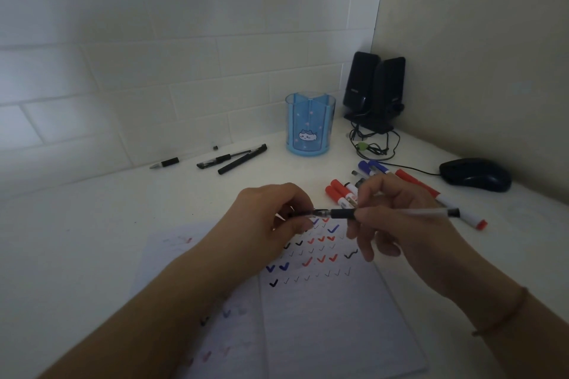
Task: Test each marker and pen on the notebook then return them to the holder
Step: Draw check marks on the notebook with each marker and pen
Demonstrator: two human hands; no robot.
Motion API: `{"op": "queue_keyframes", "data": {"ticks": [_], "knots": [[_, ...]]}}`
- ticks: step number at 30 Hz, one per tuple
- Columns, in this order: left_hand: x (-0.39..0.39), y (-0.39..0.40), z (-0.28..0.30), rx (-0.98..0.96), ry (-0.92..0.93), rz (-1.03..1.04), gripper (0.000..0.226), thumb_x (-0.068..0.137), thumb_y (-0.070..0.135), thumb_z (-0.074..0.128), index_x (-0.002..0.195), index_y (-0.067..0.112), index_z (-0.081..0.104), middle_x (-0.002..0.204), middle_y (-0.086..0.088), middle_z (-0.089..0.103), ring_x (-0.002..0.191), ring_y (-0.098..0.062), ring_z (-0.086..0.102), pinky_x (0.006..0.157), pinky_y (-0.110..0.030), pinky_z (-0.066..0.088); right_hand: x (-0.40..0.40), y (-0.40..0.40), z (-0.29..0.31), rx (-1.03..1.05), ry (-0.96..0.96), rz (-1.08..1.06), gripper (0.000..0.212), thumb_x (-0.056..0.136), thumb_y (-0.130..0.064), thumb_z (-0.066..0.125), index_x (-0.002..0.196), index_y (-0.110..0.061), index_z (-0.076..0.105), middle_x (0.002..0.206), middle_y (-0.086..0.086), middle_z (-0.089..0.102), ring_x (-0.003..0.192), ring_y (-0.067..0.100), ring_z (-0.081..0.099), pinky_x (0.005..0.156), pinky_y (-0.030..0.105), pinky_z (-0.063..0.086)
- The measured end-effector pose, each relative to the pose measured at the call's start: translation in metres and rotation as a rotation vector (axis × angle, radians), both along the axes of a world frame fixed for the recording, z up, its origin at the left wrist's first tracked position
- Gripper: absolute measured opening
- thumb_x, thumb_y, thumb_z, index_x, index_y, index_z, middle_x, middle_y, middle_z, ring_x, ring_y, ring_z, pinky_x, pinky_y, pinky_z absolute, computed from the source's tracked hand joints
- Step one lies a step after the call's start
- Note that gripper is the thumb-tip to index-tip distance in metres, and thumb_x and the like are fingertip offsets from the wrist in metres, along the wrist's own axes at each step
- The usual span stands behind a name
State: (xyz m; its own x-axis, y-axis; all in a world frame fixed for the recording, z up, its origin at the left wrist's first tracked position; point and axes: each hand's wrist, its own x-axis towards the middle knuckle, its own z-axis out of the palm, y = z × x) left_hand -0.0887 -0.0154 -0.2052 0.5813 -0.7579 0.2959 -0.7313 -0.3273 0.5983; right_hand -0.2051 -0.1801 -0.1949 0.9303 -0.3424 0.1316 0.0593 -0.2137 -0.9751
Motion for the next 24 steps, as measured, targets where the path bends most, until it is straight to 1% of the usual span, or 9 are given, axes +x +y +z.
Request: {"op": "queue_keyframes", "data": {"ticks": [3,6,9,11,15,18,21,23,24], "knots": [[-0.0027,-0.0003,-0.0001,-0.030,-0.016,-0.041,0.008,0.085,0.025,0.067,0.092,0.028,0.066,0.084,0.017,0.063,0.085,0.000,0.059,0.077,-0.017,0.050,0.0008,0.0010,-0.0011,-0.042,0.024,0.015,0.006,0.082,0.001,0.061,0.081,-0.003,0.056,0.070,0.011,0.072,0.044,0.022,0.057,0.035,0.018,0.035],[-0.0042,-0.0002,0.0003,-0.047,-0.047,-0.061,0.007,0.085,0.023,0.066,0.092,0.026,0.067,0.083,0.014,0.064,0.083,-0.003,0.058,0.077,-0.020,0.049,0.0009,0.0027,-0.0011,-0.057,0.015,0.023,0.006,0.079,-0.003,0.065,0.079,-0.002,0.059,0.072,0.010,0.073,0.044,0.021,0.059,0.036,0.015,0.037],[-0.0043,0.0001,-0.0003,-0.089,-0.045,-0.046,0.006,0.084,0.019,0.067,0.090,0.022,0.069,0.077,0.010,0.066,0.073,-0.007,0.061,0.072,-0.025,0.051,0.0003,0.0036,-0.0011,-0.054,-0.010,0.019,0.018,0.071,-0.015,0.067,0.078,0.001,0.060,0.072,0.009,0.074,0.044,0.021,0.060,0.037,0.015,0.038],[-0.0045,-0.0002,-0.0007,-0.109,-0.023,-0.039,0.006,0.084,0.016,0.068,0.088,0.021,0.070,0.073,0.009,0.065,0.065,-0.007,0.062,0.070,-0.028,0.053,0.0003,0.0040,-0.0019,-0.044,-0.016,0.026,0.023,0.067,-0.021,0.067,0.077,-0.001,0.060,0.074,0.009,0.074,0.046,0.023,0.062,0.037,0.017,0.037],[-0.0051,0.0001,-0.0002,-0.105,-0.006,-0.028,0.008,0.084,0.014,0.067,0.087,0.021,0.070,0.070,0.009,0.065,0.060,-0.004,0.062,0.066,-0.022,0.054,0.0007,0.0043,-0.0032,-0.048,-0.027,0.025,0.025,0.067,-0.025,0.065,0.077,-0.003,0.061,0.076,0.009,0.074,0.049,0.024,0.064,0.037,0.019,0.037],[-0.0040,0.0008,-0.0004,-0.105,-0.007,-0.036,0.008,0.084,0.014,0.068,0.087,0.021,0.071,0.069,0.009,0.065,0.059,-0.004,0.063,0.064,-0.021,0.054,0.0014,0.0042,-0.0046,-0.063,-0.022,0.017,0.026,0.068,-0.026,0.065,0.079,-0.003,0.061,0.076,0.008,0.074,0.050,0.024,0.065,0.038,0.021,0.037],[-0.0033,-0.0009,0.0002,-0.136,0.002,-0.038,0.007,0.083,0.017,0.069,0.086,0.024,0.070,0.068,0.009,0.066,0.058,-0.004,0.063,0.064,-0.020,0.053,0.0018,0.0065,-0.0061,-0.041,-0.061,0.011,0.025,0.069,-0.023,0.066,0.085,-0.004,0.061,0.072,0.008,0.072,0.047,0.021,0.060,0.038,0.022,0.038],[-0.0062,-0.0018,0.0030,-0.152,0.057,-0.066,0.010,0.079,0.025,0.072,0.087,0.029,0.068,0.071,0.010,0.067,0.062,-0.002,0.064,0.066,-0.018,0.054,0.0010,0.0086,-0.0058,-0.013,-0.090,-0.008,0.024,0.069,-0.022,0.064,0.089,-0.008,0.062,0.063,0.003,0.067,0.045,0.013,0.053,0.039,0.021,0.038],[-0.0070,-0.0015,0.0043,-0.153,0.064,-0.084,0.015,0.076,0.033,0.072,0.090,0.031,0.068,0.075,0.011,0.068,0.066,-0.002,0.065,0.068,-0.019,0.054,0.0004,0.0089,-0.0049,-0.013,-0.097,-0.033,0.022,0.072,-0.022,0.061,0.090,-0.011,0.063,0.059,0.001,0.064,0.045,0.011,0.050,0.040,0.020,0.039]]}}
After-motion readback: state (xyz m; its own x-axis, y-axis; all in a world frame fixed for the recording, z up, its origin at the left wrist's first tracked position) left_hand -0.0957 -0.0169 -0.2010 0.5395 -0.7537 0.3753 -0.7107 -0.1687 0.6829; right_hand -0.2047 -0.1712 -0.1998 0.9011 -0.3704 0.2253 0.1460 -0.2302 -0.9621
